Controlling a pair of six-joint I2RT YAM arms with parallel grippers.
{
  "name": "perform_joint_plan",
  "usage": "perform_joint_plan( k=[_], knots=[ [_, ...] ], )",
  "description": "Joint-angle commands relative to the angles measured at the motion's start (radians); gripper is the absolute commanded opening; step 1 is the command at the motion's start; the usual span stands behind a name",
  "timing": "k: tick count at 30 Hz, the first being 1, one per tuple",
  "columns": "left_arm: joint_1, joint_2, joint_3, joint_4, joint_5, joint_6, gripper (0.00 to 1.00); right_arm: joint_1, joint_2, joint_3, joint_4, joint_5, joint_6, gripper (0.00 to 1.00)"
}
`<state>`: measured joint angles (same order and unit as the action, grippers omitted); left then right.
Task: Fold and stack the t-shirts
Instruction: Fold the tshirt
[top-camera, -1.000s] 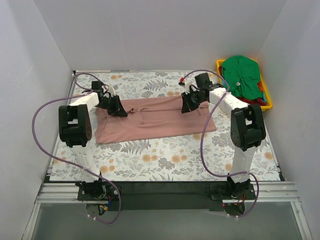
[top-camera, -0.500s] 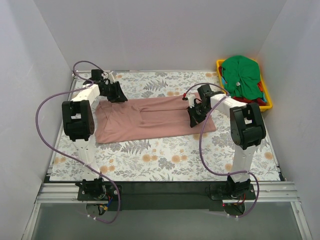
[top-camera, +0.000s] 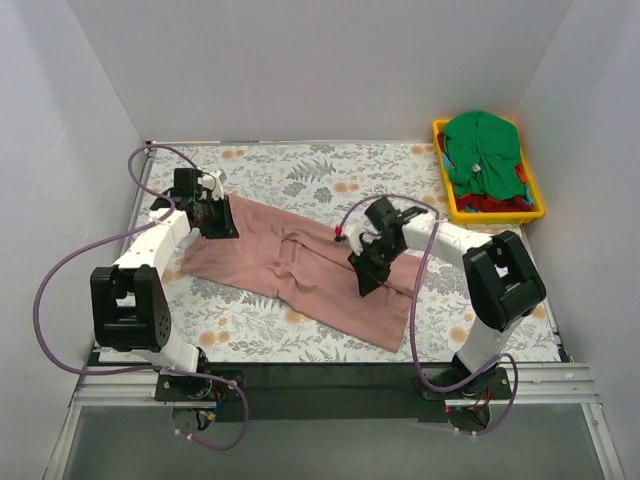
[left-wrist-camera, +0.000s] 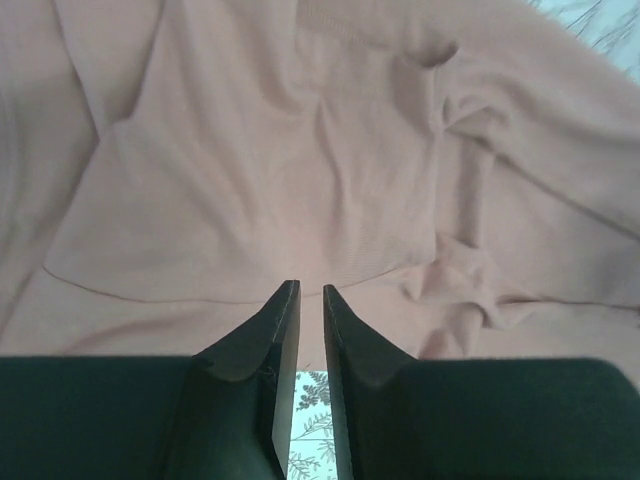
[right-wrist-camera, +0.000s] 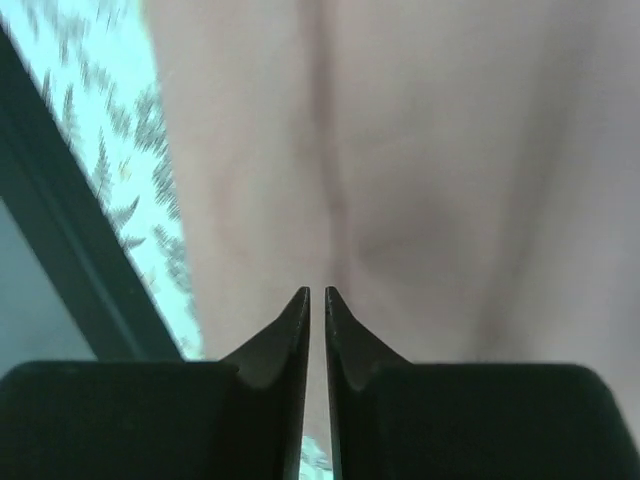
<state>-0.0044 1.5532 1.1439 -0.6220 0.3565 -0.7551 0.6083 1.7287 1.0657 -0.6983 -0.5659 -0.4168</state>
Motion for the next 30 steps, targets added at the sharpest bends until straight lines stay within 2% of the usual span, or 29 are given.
perform_joint_plan(
  k=[1, 6, 13, 16, 17, 18, 20, 21, 22, 23, 25, 26, 27, 30],
  knots=[
    [-0.048, -0.007, -0.053, -0.031, -0.139, -0.001, 0.14, -0.154, -0.023, 0.192, -0.039, 0.003, -0.054, 0.17],
    [-0.049, 0.151, -0.018, -0.033, -0.211, -0.035, 0.04, -0.193, 0.113, 0.329, -0.063, 0.115, -0.091, 0.11],
    [-0.052, 0.407, 0.123, 0.01, -0.272, -0.007, 0.01, -0.193, 0.239, 0.33, -0.053, 0.21, -0.096, 0.05],
    [-0.052, 0.502, 0.265, 0.027, -0.281, 0.026, 0.01, -0.186, 0.259, 0.272, -0.055, 0.195, -0.088, 0.03],
    [-0.058, 0.577, 0.324, 0.028, -0.286, 0.058, 0.01, -0.183, 0.259, 0.252, -0.056, 0.18, -0.083, 0.01],
    [-0.063, 0.619, 0.44, 0.022, -0.294, 0.072, 0.01, -0.174, 0.253, 0.231, -0.058, 0.158, -0.073, 0.01],
    [-0.071, 0.741, 0.593, 0.008, -0.278, 0.114, 0.01, -0.131, 0.2, 0.156, -0.072, 0.013, -0.074, 0.01],
    [-0.074, 0.78, 0.763, -0.019, -0.269, 0.12, 0.02, -0.108, 0.163, 0.13, -0.066, -0.058, -0.079, 0.01],
    [-0.077, 0.847, 0.852, -0.05, -0.243, 0.131, 0.04, -0.052, 0.076, 0.107, -0.061, -0.178, -0.083, 0.03],
    [-0.083, 0.87, 0.935, -0.077, -0.19, 0.132, 0.08, -0.023, 0.037, 0.094, -0.052, -0.23, -0.076, 0.11],
    [-0.091, 0.887, 1.112, -0.125, -0.128, 0.134, 0.15, 0.031, -0.039, 0.114, -0.027, -0.366, -0.044, 0.16],
    [-0.097, 0.875, 1.134, -0.128, -0.088, 0.134, 0.24, 0.033, -0.05, 0.15, -0.017, -0.402, -0.027, 0.2],
    [-0.098, 0.852, 1.134, -0.107, -0.071, 0.129, 0.28, 0.034, -0.05, 0.174, -0.006, -0.42, 0.01, 0.2],
    [-0.097, 0.713, 1.004, -0.049, -0.044, 0.112, 0.36, 0.009, 0.001, 0.287, -0.003, -0.378, 0.023, 0.21]
  ],
)
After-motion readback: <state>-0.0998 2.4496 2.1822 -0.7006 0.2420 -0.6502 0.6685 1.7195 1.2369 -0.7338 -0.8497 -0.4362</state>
